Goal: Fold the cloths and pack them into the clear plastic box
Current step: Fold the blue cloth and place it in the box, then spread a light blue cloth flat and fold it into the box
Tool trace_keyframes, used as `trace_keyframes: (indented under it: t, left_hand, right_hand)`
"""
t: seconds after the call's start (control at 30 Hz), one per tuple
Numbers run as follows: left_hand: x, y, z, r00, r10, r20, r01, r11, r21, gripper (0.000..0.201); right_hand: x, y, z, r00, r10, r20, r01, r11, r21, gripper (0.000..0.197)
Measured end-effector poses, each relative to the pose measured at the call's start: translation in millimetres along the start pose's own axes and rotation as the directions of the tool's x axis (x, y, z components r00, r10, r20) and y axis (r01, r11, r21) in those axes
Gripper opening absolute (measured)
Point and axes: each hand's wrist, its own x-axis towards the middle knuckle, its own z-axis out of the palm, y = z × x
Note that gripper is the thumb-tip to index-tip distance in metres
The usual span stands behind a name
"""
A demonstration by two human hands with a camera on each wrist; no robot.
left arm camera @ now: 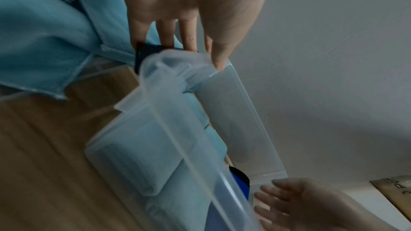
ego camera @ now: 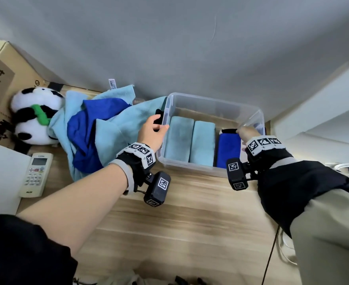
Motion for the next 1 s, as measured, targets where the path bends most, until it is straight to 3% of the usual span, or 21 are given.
trace_keyframes:
  t: [0.07, 0.2, 0.3, 0.4, 0.47, 0.53, 0.67, 0.77, 0.87, 1.0]
  left_hand:
    - [-2.7, -8.4, -6.3, 0.999, 0.007, -0.033, -0.009, 0.999, -0.047, 0.035]
    - [-10.9, -29.0, -29.4, 0.996, 0.02, -0.082, -0.023, 0.999, -0.043, 0.025]
    - [-16.8, -46.0, -52.9, 0.992, 0.049, -0.117, -0.041, 0.997, 0.063, 0.022]
    - [-21.0, -61.2, -76.8, 0.985, 0.09, -0.148, -0.07, 0.988, 0.136, 0.021]
    - [-23.9, -72.3, -94.5, 0.978, 0.097, -0.183, -0.055, 0.973, 0.223, 0.023]
    - [-27.2, -83.4, -110.9, 0.971, 0.075, -0.226, -0.001, 0.951, 0.31, 0.027]
    - [-34.3, -101.3, -128.6, 0.96, -0.116, -0.255, 0.21, 0.901, 0.379, 0.051]
    - [-35.2, -113.4, -135.3, 0.962, -0.201, -0.185, 0.258, 0.89, 0.376, 0.069]
    - [-34.8, -117.3, -137.1, 0.977, -0.174, -0.124, 0.211, 0.879, 0.428, 0.054]
    - [-35.2, -110.9, -132.6, 0.983, -0.106, -0.152, 0.162, 0.893, 0.42, 0.037]
  right_hand:
    - [-17.2, -6.1, 0.6, 0.994, -0.098, -0.053, 0.102, 0.993, 0.067, 0.042]
    - [-77.8, -7.0, 21.1, 0.964, -0.263, 0.025, 0.238, 0.905, 0.351, 0.019]
    - [-123.6, -3.9, 46.7, 0.918, -0.389, 0.072, 0.33, 0.854, 0.403, 0.023]
    - [-159.2, 3.0, 73.4, 0.826, -0.482, 0.293, 0.362, 0.851, 0.38, 0.023]
    - [-177.0, 8.4, 93.7, 0.754, -0.464, 0.465, 0.296, 0.872, 0.39, 0.022]
    - [-188.1, 14.2, 115.4, 0.721, -0.422, 0.549, 0.26, 0.9, 0.351, 0.02]
    - [-196.5, 28.9, 151.4, 0.75, -0.339, 0.568, 0.29, 0.94, 0.177, 0.018]
    - [-201.0, 38.8, 169.9, 0.777, -0.28, 0.564, 0.241, 0.96, 0.144, 0.021]
    - [-204.3, 47.9, 181.3, 0.798, -0.255, 0.545, 0.204, 0.967, 0.155, 0.021]
    - [-207.2, 57.5, 187.0, 0.832, -0.219, 0.51, 0.15, 0.973, 0.174, 0.021]
